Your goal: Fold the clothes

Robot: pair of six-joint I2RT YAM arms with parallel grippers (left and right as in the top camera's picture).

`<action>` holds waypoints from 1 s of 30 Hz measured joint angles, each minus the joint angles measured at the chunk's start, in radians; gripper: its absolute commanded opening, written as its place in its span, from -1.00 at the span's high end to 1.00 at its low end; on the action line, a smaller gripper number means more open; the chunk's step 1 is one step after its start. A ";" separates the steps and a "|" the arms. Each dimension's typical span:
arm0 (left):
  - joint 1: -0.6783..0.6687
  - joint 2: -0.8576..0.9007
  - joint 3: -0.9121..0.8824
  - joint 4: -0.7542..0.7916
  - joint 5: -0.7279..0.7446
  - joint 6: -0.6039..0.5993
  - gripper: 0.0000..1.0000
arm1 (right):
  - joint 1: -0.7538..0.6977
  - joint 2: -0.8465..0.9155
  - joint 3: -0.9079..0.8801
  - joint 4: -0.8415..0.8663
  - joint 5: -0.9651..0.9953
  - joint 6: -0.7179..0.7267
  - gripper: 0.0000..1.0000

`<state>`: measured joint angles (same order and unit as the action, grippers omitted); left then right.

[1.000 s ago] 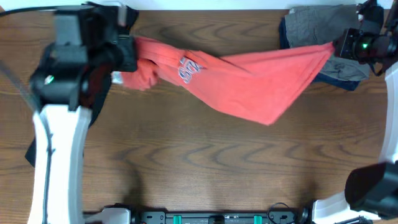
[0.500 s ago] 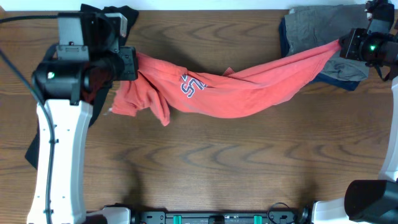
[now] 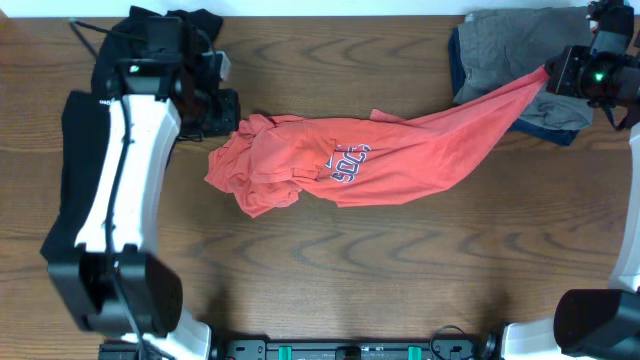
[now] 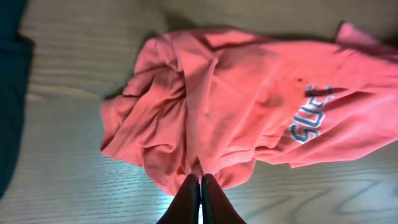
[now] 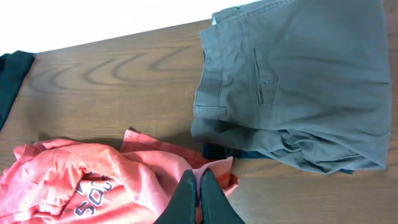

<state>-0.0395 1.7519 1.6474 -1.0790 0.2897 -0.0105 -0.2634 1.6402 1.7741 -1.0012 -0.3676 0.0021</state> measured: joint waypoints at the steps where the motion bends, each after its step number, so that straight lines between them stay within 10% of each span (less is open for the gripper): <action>1: -0.001 0.021 0.000 -0.003 0.000 0.000 0.88 | 0.000 0.000 0.000 -0.003 0.001 0.000 0.98; 5: -0.010 0.076 -0.002 -0.028 0.003 0.008 0.70 | 0.000 0.000 0.000 -0.006 0.005 0.000 0.98; 12: -0.059 0.126 -0.003 -0.081 0.013 0.032 -0.19 | 0.000 0.000 0.000 -0.009 0.011 0.000 0.98; 23: -0.067 0.140 -0.172 -0.017 0.028 0.065 -0.18 | 0.000 0.000 0.000 -0.009 0.023 0.000 0.98; 30: -0.067 0.145 -0.207 0.037 0.061 0.079 0.21 | 0.000 0.000 0.000 -0.009 0.024 0.000 0.98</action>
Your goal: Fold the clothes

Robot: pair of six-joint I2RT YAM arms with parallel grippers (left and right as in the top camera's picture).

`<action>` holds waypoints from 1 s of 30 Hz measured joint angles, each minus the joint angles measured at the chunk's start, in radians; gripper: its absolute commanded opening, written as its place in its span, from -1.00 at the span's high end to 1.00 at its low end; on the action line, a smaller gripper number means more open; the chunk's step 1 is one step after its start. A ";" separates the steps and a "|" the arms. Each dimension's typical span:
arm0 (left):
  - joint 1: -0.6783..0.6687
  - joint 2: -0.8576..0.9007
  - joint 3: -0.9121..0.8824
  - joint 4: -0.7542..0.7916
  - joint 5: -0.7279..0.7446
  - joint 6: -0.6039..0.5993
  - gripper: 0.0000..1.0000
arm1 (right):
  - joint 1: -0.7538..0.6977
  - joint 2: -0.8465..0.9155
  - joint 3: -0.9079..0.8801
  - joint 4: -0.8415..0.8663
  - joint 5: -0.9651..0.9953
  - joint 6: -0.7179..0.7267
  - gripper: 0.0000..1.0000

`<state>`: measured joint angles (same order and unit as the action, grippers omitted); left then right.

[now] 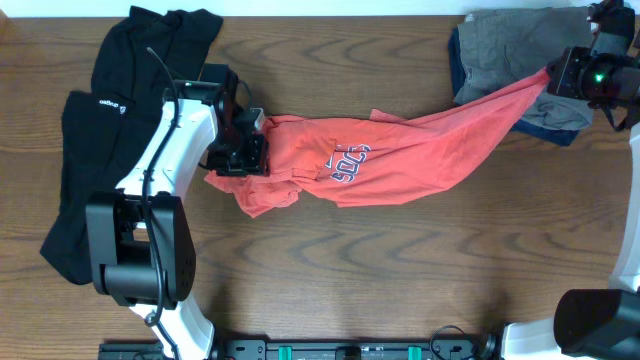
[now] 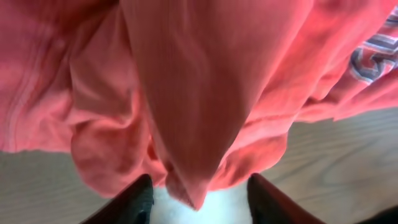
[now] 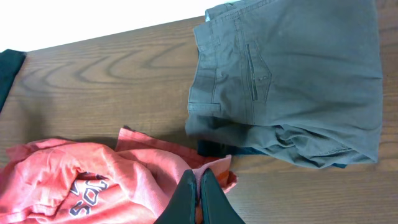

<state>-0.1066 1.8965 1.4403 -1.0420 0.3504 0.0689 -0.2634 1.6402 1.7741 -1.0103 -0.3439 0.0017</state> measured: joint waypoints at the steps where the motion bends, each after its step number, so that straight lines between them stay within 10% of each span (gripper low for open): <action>1: 0.000 0.000 0.000 0.005 0.007 0.006 0.28 | 0.000 0.000 0.000 0.000 0.000 0.000 0.98; 17: -0.026 0.000 0.000 0.034 0.047 0.010 0.88 | 0.000 0.000 0.000 0.000 0.000 -0.006 0.98; 30: -0.026 -0.040 0.146 0.031 0.047 -0.005 0.88 | 0.000 0.000 0.000 -0.005 0.000 -0.012 0.98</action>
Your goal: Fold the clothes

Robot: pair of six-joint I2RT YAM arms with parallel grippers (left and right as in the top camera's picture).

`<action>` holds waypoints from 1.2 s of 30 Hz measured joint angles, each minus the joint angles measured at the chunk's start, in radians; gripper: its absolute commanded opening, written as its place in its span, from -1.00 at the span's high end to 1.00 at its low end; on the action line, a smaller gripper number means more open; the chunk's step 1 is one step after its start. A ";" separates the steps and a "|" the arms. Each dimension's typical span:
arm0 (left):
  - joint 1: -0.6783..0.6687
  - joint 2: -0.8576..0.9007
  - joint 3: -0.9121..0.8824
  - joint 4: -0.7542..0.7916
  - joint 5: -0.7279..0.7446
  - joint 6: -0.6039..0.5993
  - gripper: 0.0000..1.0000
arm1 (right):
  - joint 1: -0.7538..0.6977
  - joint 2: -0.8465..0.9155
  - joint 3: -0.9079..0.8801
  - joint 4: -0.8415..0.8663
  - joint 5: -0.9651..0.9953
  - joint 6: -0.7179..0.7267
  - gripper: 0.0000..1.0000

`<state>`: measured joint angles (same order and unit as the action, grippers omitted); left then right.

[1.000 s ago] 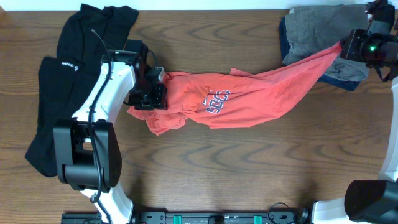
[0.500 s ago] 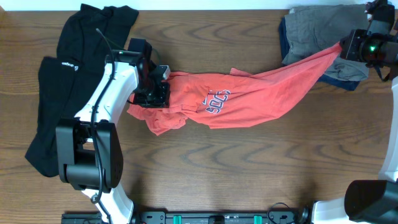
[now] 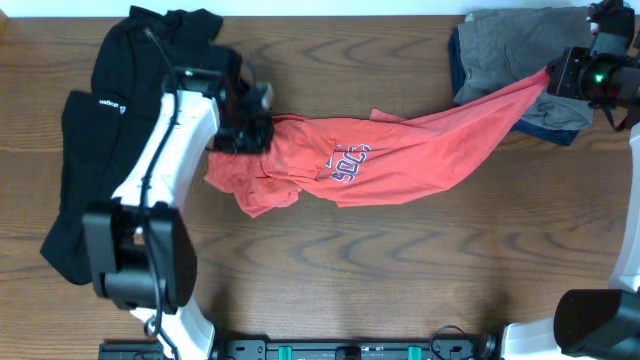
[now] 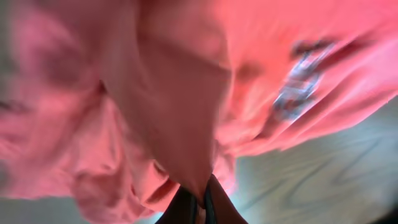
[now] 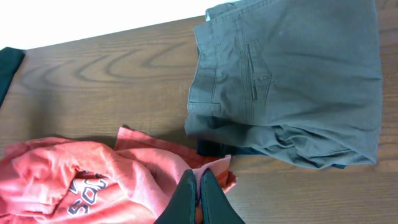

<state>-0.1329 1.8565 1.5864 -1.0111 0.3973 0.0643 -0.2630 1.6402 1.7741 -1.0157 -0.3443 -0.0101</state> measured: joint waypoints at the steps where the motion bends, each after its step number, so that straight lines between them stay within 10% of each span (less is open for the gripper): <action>1: 0.000 -0.023 0.035 0.000 0.000 -0.010 0.87 | 0.000 0.000 0.000 -0.003 0.000 -0.002 0.98; 25: 0.168 -0.853 0.345 -0.013 -0.133 -0.098 0.88 | -0.047 -0.536 0.000 -0.021 0.000 -0.010 0.98; 36: 0.171 -0.930 0.425 -0.019 -0.270 -0.098 0.88 | -0.105 -0.683 0.019 -0.013 0.007 -0.010 0.98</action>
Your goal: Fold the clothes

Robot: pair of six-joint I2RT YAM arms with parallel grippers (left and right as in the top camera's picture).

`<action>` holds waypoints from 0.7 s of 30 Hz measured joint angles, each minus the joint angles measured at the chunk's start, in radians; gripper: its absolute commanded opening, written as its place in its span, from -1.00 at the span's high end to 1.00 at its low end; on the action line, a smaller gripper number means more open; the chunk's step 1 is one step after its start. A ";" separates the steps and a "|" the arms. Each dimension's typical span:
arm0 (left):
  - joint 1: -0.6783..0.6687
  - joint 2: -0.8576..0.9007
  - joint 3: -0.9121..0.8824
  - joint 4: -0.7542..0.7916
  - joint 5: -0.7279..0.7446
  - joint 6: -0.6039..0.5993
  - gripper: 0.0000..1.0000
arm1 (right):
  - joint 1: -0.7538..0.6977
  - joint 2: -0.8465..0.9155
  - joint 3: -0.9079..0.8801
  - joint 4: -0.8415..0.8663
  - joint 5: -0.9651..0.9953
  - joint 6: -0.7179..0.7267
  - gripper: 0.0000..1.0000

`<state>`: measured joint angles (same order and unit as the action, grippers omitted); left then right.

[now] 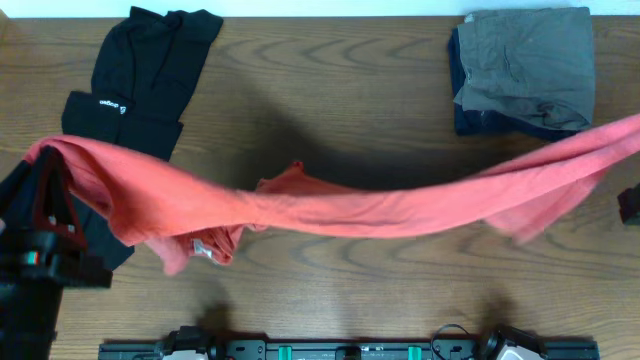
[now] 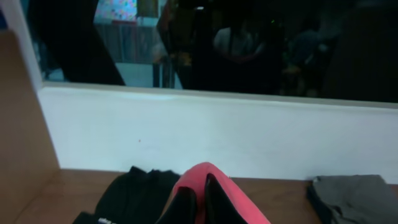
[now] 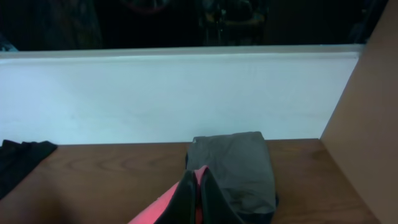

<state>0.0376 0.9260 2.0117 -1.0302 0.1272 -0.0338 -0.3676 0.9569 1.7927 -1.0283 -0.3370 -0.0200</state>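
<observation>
A red shirt [image 1: 350, 210] hangs stretched in a long band above the table, from the far left to the far right. Its left end [image 2: 221, 183] is pinched in my left gripper [image 2: 200, 198], which is shut on it and raised high at the table's left side. Over on the right, my right gripper [image 3: 198, 191] is shut on the other end [image 3: 155, 213], also lifted. A loose flap of the shirt [image 1: 205, 247] droops near the left end. In the overhead view only a dark part of the left arm [image 1: 35, 255] shows.
A black garment [image 1: 140, 70] lies spread at the back left, partly under the shirt's left end. A folded grey trousers pile [image 1: 525, 60] on something dark blue sits at the back right. Wooden table [image 1: 330, 80] below; white wall [image 2: 205, 130] behind it.
The shirt lay bunched on the table with both grippers low on its ends. Now both grippers are raised and further apart, and the shirt hangs stretched above the table.
At first my right gripper held the shirt's right end by the grey pile, and my left was shut by the bunched left end. Then the left was open over the bunch, then shut on a fold. Now both hold the shirt aloft, stretched out.
</observation>
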 measured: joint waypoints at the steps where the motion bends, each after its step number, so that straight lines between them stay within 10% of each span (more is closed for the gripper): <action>1: 0.000 0.017 0.000 -0.002 -0.005 0.000 0.88 | 0.000 0.015 0.000 0.002 -0.005 0.000 0.98; 11: 0.014 0.369 -0.001 0.053 -0.039 0.000 0.88 | 0.017 0.356 -0.002 0.223 -0.113 0.002 0.98; 21: 0.119 0.739 -0.014 0.488 0.049 -0.085 0.88 | 0.189 0.728 -0.002 0.670 -0.080 0.069 0.98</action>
<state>0.1570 1.6653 1.9972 -0.5423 0.1761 -0.1188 -0.1783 1.6852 1.7905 -0.3580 -0.4168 0.0486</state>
